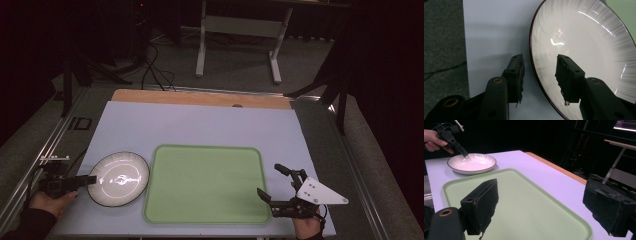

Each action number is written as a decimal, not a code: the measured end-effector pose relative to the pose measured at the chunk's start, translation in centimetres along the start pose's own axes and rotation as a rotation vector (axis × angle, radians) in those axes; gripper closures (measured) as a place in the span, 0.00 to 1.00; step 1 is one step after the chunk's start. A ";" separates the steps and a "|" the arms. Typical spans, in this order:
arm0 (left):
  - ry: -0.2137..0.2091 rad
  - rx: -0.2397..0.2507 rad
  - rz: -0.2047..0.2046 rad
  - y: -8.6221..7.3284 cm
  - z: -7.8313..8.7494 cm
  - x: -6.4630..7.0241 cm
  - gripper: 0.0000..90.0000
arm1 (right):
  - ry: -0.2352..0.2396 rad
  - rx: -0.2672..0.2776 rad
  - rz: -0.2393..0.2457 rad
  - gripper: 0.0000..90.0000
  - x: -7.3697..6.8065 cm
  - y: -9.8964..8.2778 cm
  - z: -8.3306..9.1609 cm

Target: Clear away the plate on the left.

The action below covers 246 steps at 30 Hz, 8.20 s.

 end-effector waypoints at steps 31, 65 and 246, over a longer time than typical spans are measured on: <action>-0.046 -0.102 0.121 1.2 -0.9 -0.6 0.91 | -0.009 -0.003 0.001 0.12 0.2 -0.1 -0.1; -0.114 -0.024 0.176 2.3 1.8 0.1 0.96 | -0.028 -0.003 -0.010 0.12 0.4 -0.2 -0.1; -0.361 -0.023 -0.410 7.6 -4.1 25.2 0.40 | -0.058 -0.013 -0.035 0.12 1.0 -0.6 0.4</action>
Point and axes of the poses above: each handheld gripper's, and its own axes: z roughly backward along the jaws, y roughly out of its top, x roughly to its right, the point moved 4 cm from there along -z, roughly forward along the jaws, and after that the axes turned 5 degrees about -x, right-handed, at the moved point
